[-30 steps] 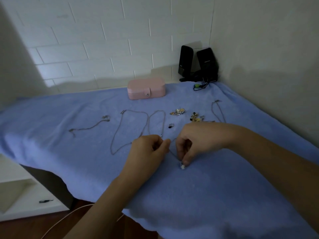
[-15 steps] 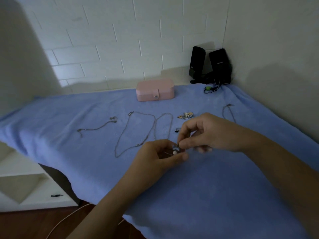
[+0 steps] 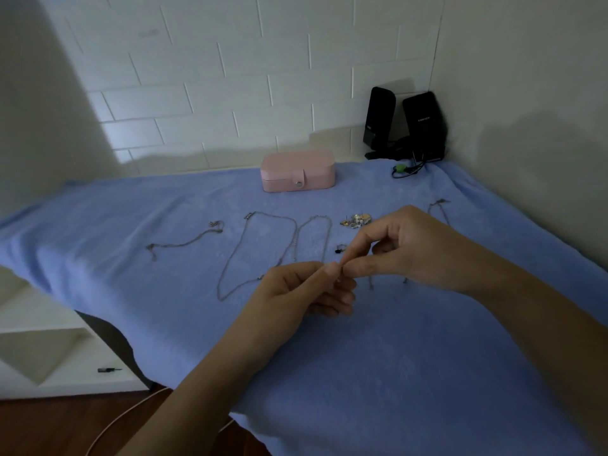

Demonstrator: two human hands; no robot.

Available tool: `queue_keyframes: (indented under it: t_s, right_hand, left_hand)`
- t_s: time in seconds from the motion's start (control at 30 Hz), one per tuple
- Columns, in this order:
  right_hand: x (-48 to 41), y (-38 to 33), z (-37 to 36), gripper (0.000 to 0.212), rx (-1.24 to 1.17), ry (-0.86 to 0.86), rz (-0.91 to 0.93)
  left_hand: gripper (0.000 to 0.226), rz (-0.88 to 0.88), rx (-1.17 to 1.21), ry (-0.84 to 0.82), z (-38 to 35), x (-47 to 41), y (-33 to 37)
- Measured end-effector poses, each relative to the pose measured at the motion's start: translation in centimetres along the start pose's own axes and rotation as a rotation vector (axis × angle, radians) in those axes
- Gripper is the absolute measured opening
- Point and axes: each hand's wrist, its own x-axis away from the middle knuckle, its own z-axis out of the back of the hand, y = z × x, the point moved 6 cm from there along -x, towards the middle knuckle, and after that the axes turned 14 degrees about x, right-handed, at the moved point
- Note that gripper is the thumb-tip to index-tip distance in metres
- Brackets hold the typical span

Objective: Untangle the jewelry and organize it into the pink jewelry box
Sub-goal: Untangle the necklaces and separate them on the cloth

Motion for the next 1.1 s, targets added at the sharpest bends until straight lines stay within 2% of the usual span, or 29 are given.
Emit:
queue_keyframes:
  t_s: [0.2,0.37,0.53,0.7,0.83,0.97,1.1]
  right_hand:
    - [-0.2,0.4,0.2,0.023,-0.023,0.035,0.032]
    - [-0.3,0.1,1.0,0.012,-0.057,0.119,0.117]
    - [-0.1,0.1,1.2,0.018,-0.136,0.135,0.113]
    - [-0.2,0.0,0.8,0.024,-0.144,0.136,0.135]
    - [-0.1,-0.2,1.0,0.024,-0.127,0.205,0.177]
    - [-0.1,-0.1,1.1,0.012,-0.118,0.226,0.150]
    - [0.3,-0.3,1.2,0.014,-0.045,0.239,0.099]
  left_hand:
    - [0.034,0.038,0.120,-0.063,0.1,-0.1,-0.1]
    - [0.035,0.036,0.183,-0.135,-0.4,0.0,-0.1]
    - [0.038,0.012,0.216,-0.169,-0.8,-0.1,0.4]
    - [0.040,-0.074,0.182,-0.125,-0.9,-0.6,0.7]
    - [0.039,-0.147,0.110,-0.127,-1.0,-0.7,1.1]
    - [0.040,-0.134,0.118,-0.172,-1.2,-0.6,1.2]
    - [0.039,-0.151,-0.017,-0.011,0.1,-1.1,1.4]
